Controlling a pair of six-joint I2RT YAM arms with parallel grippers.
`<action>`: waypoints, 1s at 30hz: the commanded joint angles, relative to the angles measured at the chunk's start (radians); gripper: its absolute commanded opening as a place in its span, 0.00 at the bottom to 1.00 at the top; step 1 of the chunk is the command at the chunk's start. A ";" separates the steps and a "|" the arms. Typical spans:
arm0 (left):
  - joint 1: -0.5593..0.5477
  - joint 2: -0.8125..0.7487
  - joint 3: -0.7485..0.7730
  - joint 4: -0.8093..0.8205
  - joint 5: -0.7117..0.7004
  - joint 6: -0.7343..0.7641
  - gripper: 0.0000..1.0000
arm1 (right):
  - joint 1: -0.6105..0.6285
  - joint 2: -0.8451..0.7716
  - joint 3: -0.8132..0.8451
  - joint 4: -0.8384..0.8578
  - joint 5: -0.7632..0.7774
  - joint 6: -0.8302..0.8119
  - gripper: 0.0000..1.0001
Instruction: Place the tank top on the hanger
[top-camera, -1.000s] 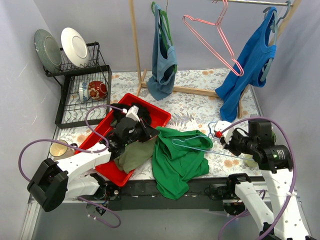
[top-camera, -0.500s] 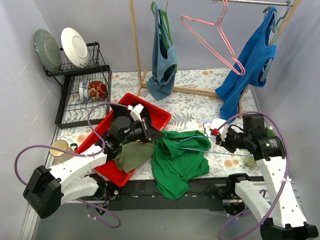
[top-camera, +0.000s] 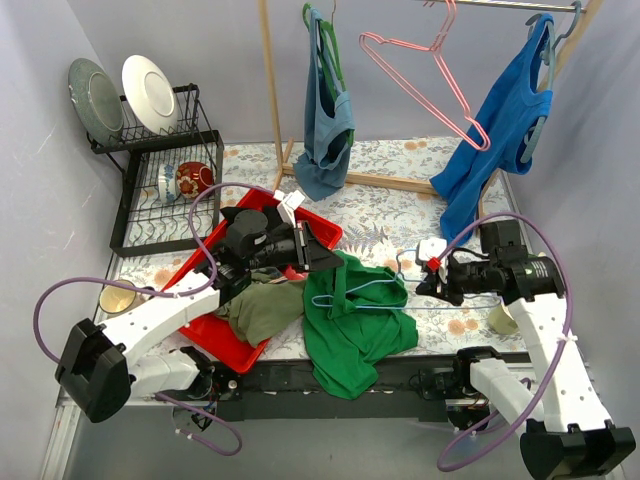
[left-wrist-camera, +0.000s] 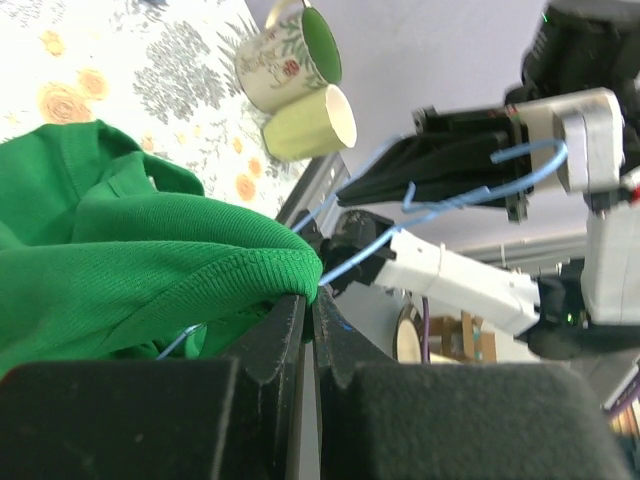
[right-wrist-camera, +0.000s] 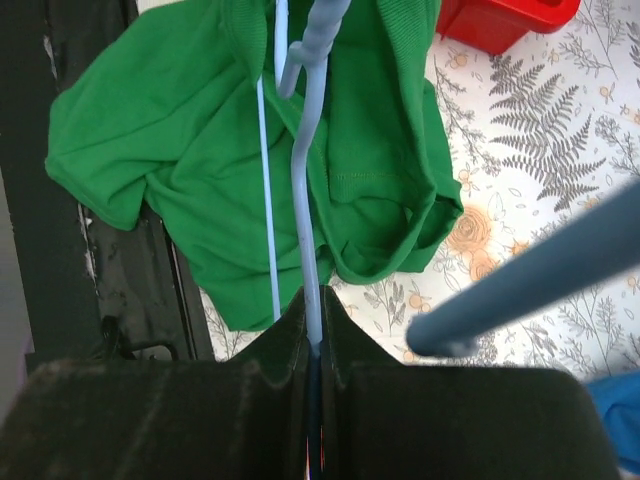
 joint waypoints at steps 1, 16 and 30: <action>0.005 -0.026 0.077 -0.083 0.088 0.067 0.00 | -0.002 0.036 0.062 0.064 -0.125 0.012 0.01; 0.006 -0.126 0.184 -0.319 0.007 0.165 0.06 | -0.002 0.151 0.039 0.204 -0.374 0.082 0.01; 0.006 -0.174 0.454 -0.770 -0.162 0.580 0.95 | -0.002 0.153 0.034 0.212 -0.364 0.081 0.01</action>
